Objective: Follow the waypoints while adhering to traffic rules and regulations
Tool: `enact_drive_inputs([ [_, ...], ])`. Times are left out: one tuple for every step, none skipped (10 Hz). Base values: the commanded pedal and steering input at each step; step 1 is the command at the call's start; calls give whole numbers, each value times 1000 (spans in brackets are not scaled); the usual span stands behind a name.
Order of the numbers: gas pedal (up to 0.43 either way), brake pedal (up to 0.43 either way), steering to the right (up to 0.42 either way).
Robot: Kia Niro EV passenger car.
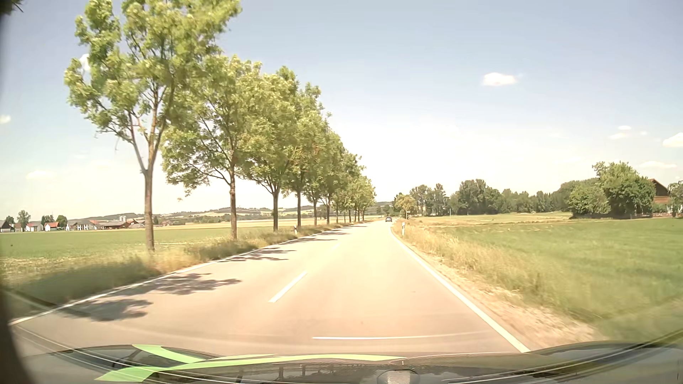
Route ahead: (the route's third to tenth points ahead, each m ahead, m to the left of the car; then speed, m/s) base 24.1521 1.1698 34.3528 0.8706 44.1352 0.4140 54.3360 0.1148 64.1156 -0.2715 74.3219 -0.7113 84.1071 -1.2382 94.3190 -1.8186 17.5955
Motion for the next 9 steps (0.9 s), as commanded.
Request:
enact_drive_inputs([
  [268,0,3],
  [268,0,4],
  [268,0,4],
  [268,0,4],
  [268,0,4],
  [268,0,4],
  [228,0,4],
  [220,0,3],
  [220,0,4],
])
